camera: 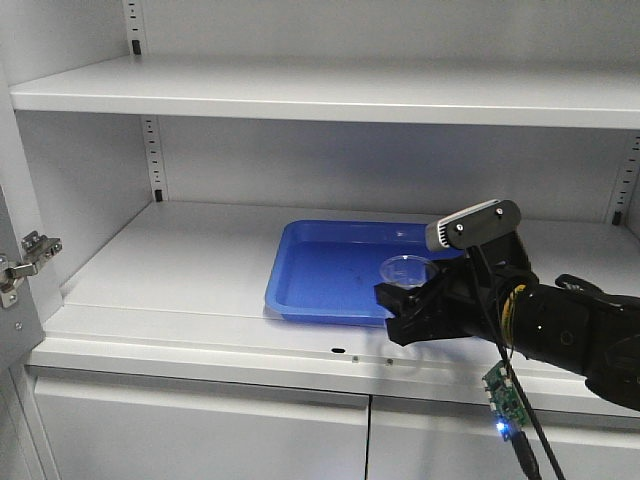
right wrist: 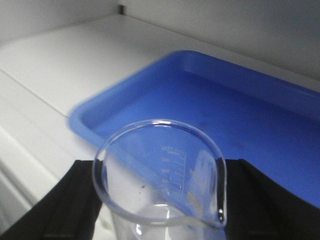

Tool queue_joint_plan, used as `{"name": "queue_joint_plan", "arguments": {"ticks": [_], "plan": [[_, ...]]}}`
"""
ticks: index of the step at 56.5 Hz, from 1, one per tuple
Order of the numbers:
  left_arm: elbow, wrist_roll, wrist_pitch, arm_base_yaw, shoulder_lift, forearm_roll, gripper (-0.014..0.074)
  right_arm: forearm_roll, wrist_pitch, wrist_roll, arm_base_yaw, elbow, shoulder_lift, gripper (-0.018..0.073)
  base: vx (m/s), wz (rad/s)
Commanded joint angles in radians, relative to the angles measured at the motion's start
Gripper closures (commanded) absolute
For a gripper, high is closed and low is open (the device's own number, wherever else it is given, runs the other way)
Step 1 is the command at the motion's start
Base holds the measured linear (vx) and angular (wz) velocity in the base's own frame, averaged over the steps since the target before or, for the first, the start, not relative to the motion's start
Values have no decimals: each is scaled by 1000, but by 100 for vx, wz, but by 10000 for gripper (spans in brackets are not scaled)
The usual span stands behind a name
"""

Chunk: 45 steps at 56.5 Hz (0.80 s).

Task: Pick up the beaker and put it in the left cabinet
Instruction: 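Move the held beaker into the cabinet over the blue tray, then lower the beaker onto the blue tray and open the right gripper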

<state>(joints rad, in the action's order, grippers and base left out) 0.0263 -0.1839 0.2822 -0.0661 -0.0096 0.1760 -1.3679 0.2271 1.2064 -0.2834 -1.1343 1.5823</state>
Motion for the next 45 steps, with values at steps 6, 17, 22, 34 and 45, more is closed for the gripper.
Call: {"name": "queue_joint_plan", "arguments": {"ticks": [6, 17, 22, 34, 45], "plan": [[-9, -3, -83, -7, -18, -2, 593, 27, -28, -54, 6, -104, 11, 340, 0, 0], [-9, -3, -83, -7, -18, -2, 593, 27, -42, -49, 6, -272, 137, 340, 0, 0], [-9, -3, -83, -7, -18, -2, 593, 28, -70, -49, 6, -352, 198, 340, 0, 0], [-9, -3, -83, -7, -18, -2, 593, 28, -107, 37, 6, -501, 335, 340, 0, 0], [-9, -3, -83, -7, -18, -2, 593, 25, -108, 141, 6, -517, 390, 340, 0, 0]]}}
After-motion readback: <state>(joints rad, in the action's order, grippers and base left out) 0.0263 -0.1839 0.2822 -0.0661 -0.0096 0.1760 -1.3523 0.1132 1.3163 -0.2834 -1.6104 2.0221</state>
